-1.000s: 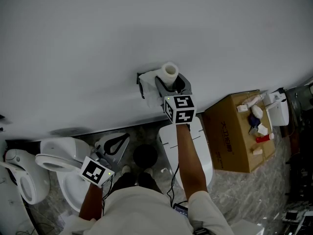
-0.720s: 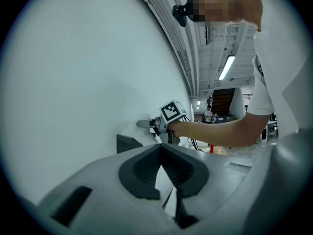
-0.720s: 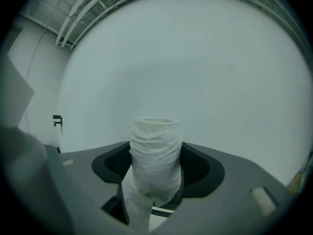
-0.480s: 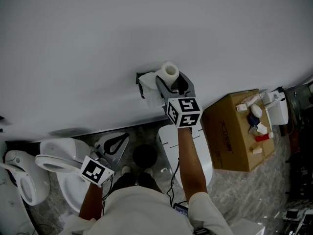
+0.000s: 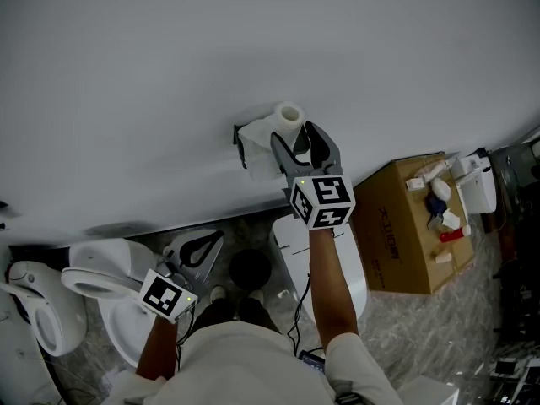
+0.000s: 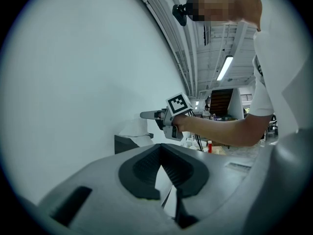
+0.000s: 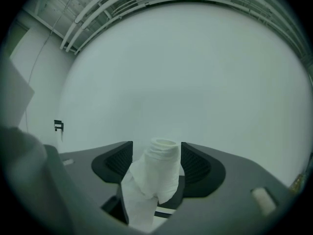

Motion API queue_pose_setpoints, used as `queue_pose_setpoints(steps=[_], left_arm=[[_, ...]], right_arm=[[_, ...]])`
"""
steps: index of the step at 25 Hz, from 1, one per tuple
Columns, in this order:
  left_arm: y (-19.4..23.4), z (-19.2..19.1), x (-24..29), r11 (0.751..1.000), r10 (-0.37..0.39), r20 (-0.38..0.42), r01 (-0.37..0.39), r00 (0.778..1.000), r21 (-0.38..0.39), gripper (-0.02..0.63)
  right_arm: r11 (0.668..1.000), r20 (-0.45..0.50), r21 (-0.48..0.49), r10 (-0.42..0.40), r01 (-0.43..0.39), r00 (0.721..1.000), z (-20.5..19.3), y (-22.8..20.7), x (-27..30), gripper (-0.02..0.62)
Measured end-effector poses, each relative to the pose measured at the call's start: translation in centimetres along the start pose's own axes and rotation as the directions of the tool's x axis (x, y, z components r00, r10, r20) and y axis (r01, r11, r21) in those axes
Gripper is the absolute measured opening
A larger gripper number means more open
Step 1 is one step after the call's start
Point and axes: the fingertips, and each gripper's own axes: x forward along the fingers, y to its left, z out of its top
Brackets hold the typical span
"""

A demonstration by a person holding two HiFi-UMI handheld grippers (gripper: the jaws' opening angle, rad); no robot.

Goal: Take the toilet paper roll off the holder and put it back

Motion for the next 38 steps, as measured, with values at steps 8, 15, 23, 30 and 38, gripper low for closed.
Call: queue_pose_setpoints(steps=[8,15,23,30,38], left_arm=[[0.3,0.1,-0.3,1.000,0.009,0.005,-0.009,1.000,-0.002,-0.002],[0.2,0.2,-0.4,1.000,0.010,0.011,-0.010,1.000,0.003,-0.002],[-0.5,1.9,0.2,1.000,-0.005,0.058,0.005,0.998,0.004,-0.002],[-1.2,1.9,0.1,1.000,-0.015,0.051,0.015,0.999,0.007,-0.002],[-2.3,2.5,0.5,0.999,-0.035,0.069,0.035,0.997,0.005,-0.002]], right_arm=[[1.000,0.081,-0.020,0.004,-0.002,0.997,2.2,1.7,-4.6,0.297],[1.000,0.068,-0.018,0.014,-0.013,0.998,0.6,3.1,-10.2,0.171],[1.000,0.069,0.014,0.002,-0.003,0.998,-0.3,3.8,-14.4,0.066],[0.996,0.113,0.078,0.023,-0.032,0.993,-0.2,5.6,-17.2,0.009],[0.990,0.099,0.103,0.085,-0.095,0.991,-1.3,7.0,-17.7,0.008]])
